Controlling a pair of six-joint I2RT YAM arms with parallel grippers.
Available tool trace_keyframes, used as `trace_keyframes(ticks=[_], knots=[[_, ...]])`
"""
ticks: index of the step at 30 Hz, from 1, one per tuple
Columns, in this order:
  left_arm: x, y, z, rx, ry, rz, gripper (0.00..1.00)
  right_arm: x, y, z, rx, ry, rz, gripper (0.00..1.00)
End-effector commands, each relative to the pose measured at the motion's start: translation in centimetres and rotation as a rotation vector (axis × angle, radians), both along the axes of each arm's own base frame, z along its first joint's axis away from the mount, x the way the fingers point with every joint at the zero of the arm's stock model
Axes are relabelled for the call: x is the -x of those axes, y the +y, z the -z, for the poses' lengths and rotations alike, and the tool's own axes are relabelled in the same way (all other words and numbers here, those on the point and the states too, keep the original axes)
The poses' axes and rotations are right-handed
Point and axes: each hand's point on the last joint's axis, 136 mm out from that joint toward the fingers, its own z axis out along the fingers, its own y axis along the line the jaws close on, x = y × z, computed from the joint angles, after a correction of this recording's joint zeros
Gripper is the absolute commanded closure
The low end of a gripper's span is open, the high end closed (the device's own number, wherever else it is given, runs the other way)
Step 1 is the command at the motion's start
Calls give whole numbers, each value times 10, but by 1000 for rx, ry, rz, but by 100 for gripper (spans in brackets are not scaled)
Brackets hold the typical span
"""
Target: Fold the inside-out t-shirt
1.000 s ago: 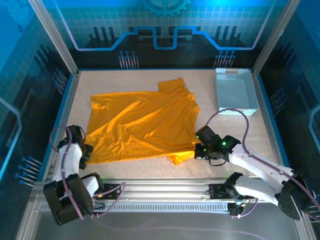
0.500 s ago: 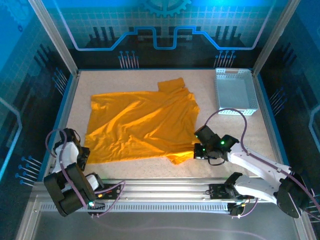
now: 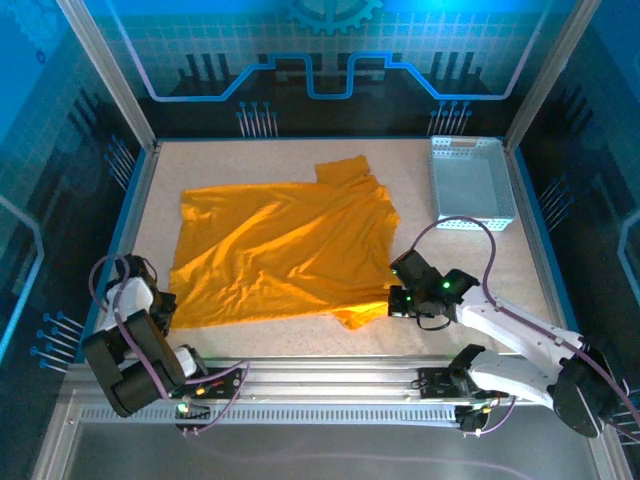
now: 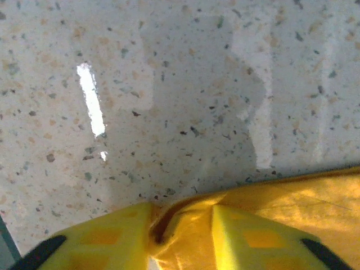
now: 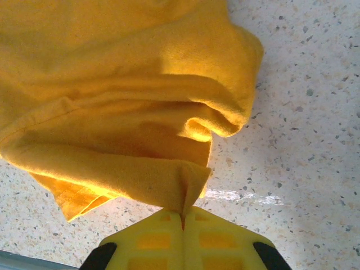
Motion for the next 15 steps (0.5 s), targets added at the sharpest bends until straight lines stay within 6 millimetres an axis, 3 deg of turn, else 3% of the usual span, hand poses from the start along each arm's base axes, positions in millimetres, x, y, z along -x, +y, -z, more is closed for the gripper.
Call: trace_keyframes(ticks=[1, 7, 15], knots=[[-13, -4, 7, 41, -59, 14, 80, -3, -1, -8, -5, -10, 3, 98], [-15, 2, -4, -10, -87, 26, 93, -3, -7, -12, 13, -22, 12, 98], [-26, 5, -32, -75, -203, 59, 96, -12, -6, -32, -15, -67, 22, 99]])
